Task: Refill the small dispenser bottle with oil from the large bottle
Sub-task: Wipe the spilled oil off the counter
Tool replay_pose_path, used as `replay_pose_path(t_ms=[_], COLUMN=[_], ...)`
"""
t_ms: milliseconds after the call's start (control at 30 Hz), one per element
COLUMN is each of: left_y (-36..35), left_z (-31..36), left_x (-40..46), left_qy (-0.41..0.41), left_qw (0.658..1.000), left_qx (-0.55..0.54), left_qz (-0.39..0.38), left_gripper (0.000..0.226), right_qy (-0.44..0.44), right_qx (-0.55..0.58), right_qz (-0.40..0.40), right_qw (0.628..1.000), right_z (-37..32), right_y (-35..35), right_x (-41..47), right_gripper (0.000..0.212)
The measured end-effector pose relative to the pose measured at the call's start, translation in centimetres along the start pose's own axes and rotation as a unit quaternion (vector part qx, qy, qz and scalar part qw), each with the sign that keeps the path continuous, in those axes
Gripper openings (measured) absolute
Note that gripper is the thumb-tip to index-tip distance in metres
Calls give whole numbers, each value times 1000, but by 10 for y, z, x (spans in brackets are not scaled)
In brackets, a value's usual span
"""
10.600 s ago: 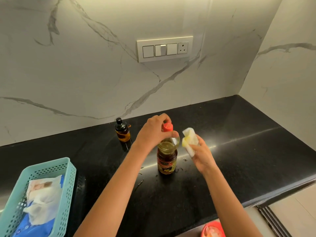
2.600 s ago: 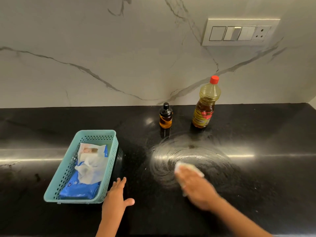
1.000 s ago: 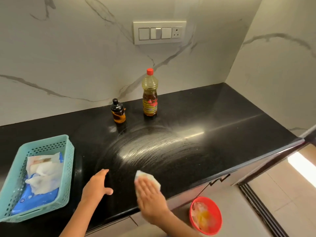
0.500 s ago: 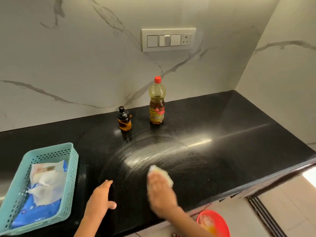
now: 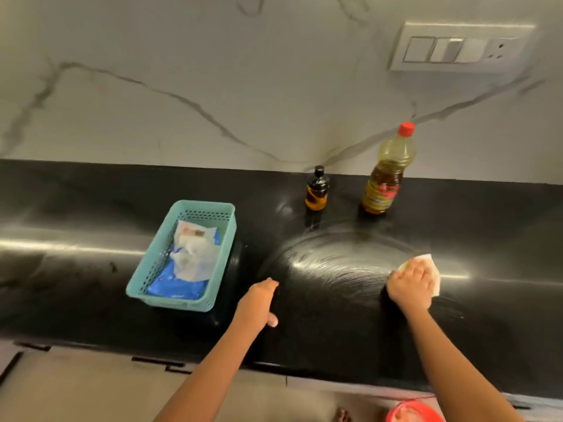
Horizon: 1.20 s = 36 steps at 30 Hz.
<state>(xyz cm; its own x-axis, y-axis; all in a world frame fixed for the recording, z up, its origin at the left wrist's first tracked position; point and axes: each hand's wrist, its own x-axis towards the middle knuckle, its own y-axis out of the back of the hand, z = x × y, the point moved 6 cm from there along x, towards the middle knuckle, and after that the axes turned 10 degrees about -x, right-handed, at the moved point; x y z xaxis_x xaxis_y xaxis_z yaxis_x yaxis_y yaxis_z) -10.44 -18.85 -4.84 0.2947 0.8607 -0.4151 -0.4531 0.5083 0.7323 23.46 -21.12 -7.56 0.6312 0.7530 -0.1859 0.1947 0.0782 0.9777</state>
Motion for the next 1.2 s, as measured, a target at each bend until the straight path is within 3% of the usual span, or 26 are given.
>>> replay_pose_path(t_ms=[100,200,300,367,400,467,567,633,700,767,833,900,1000,1100,1200], left_y=[0,-1,-2,-2,-2,-1,-2,-4,-7,-8,-9,-9,-11,-17,-30], left_z=[-1,-1,-1,-2,-2,-1,2,3,-1,-6,-10,-11,-6,5,22], left_x=[0,-1,-3,-4,-4,-5,-6,-7,-7,-8,-8,-8,-12,-22,-37], left_qy=[8,5,-7,-8,-7,-7,-20,-36,-49,-55,-60,-64,-55,-43,-74], left_qw=[1000,1000,999,999,999,1000,999,996,993,993,993,992,993,993,987], left_qx=[7,18,34,25,16,12,47,86,108,106,105,107,101,100,117], left_qz=[2,12,33,33,28,16,4,-9,-19,-21,-18,-16,-4,33,78], left_gripper=[94,93,89,89,90,91,89,87,86,85,84,83,79,67,55], right_qy=[133,353,506,544,542,467,240,140,183,313,431,471,422,304,208], right_qx=[-37,-73,-141,-153,-156,-127,-118,-118,-114,-124,-139,-139,-141,-112,-66], right_qz=[-15,-13,-9,-9,-39,-7,0,-31,-34,10,59,32,42,33,52], right_qw=[990,933,851,825,825,875,964,983,976,942,890,870,895,946,974], right_z=[-82,-161,-155,-117,-93,-47,4,-3,-45,-84,-84,-55,15,94,157], right_y=[-20,-38,-52,-53,-56,-39,-14,-18,-31,-44,-59,-56,-42,-27,-18], right_x=[-34,-91,-165,-181,-171,-125,-54,-49,-81,-136,-190,-206,-173,-131,-115], right_gripper=[61,66,61,57,57,62,81,71,66,68,57,54,55,59,82])
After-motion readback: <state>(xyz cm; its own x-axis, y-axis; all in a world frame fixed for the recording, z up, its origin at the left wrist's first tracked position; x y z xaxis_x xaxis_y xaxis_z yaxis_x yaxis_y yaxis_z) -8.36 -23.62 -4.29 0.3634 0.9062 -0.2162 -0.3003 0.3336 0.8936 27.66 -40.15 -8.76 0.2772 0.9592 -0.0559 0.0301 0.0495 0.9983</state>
